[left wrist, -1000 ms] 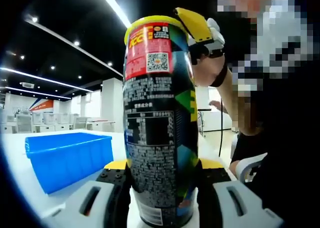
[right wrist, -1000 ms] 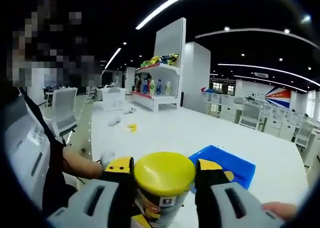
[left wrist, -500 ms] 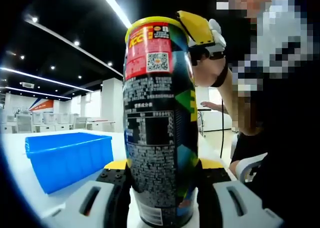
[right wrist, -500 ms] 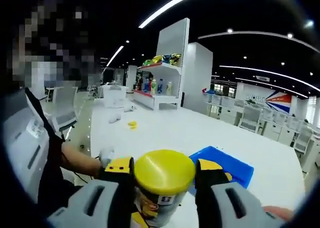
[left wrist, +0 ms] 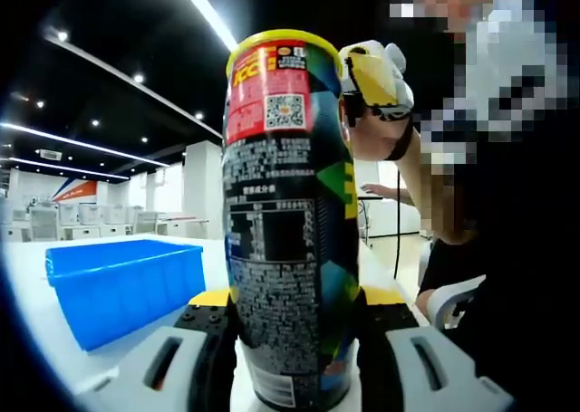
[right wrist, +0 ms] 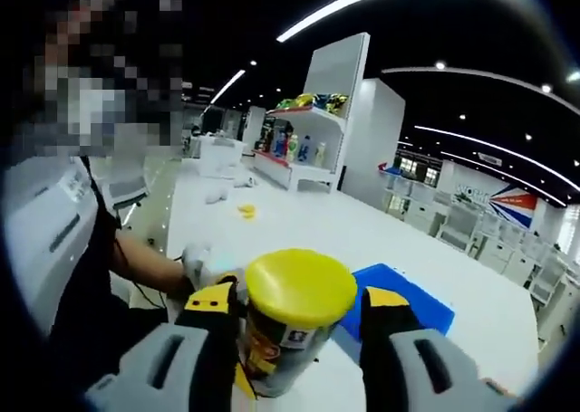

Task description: Open the lid of the chip container on the table, take out the chips, place them into the box in front of the container, and close the lid

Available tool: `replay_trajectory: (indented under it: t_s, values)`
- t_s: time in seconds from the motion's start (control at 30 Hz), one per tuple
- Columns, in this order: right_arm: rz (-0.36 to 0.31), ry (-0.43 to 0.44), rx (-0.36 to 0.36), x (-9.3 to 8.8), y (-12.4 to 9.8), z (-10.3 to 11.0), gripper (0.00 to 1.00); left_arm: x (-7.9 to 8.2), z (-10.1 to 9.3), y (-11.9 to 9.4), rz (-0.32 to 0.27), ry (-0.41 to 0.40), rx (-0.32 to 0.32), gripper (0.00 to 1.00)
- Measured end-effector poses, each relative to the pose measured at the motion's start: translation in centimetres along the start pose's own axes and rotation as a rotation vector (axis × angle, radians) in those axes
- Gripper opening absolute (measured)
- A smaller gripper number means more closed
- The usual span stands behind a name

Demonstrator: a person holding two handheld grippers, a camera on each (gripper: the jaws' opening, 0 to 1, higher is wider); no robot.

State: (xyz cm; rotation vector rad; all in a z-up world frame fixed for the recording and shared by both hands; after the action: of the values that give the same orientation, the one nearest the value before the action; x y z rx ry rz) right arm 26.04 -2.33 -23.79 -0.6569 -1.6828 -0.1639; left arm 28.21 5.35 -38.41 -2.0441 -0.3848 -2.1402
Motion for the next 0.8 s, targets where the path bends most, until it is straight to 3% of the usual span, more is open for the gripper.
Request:
replay_trajectory:
  t_s: [0.1, 0.17, 0.27, 0.33, 0.37, 0.5, 0.67, 0.73, 0.77, 0.8]
  values:
    - [-0.047, -0.011, -0.005, 0.9, -1.2, -1.0, 0.52, 0.0, 0.0, 0.0, 0.000, -0.001, 0.000, 0.53]
    - [-0.133, -0.007, -0.008, 2.4, -1.9, -1.6, 0.50, 0.0, 0.0, 0.0, 0.000, 0.000, 0.001, 0.53]
    - [-0.268, 0.029, -0.018, 4.7, -2.0, -1.9, 0.31, 0.0, 0.0, 0.0, 0.001, 0.002, 0.001, 0.53]
    - [-0.336, 0.066, 0.016, 5.7, -1.3, -1.6, 0.27, 0.0, 0.0, 0.0, 0.000, 0.001, 0.000, 0.53]
    - [-0.343, 0.117, 0.028, 5.9, -0.7, -1.4, 0.27, 0.0, 0.0, 0.0, 0.001, 0.002, 0.001, 0.53]
    - [-0.291, 0.232, 0.070, 5.3, 1.3, -0.5, 0.13, 0.0, 0.0, 0.0, 0.001, 0.002, 0.001, 0.53]
    - [-0.164, 0.151, -0.026, 2.6, 2.8, -1.1, 0.11, -0.1, 0.0, 0.0, 0.003, 0.004, 0.002, 0.53]
    - [-0.115, 0.170, -0.037, 1.6, 3.0, -1.3, 0.10, -0.1, 0.0, 0.0, 0.004, 0.005, 0.002, 0.53]
    - [-0.197, 0.173, -0.036, 2.3, 2.9, -1.3, 0.09, -0.1, 0.0, 0.0, 0.005, 0.004, 0.002, 0.53]
    - [-0.182, 0.183, -0.024, 1.9, 2.8, -1.3, 0.09, -0.1, 0.0, 0.0, 0.005, 0.005, 0.001, 0.53]
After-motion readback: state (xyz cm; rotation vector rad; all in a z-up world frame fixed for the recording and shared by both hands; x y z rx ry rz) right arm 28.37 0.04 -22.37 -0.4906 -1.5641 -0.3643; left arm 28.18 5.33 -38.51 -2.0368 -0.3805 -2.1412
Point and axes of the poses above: the point that each gripper's makers call its tool centre point, and the gripper's own axes: y roughly forward along the fingers, z roughly to its left, x roughly out of its top, the point moved 6 cm from there along -y, roughly backward along the fingers, and after that the axes turned 1 degree about x, right-handed, at the moved point
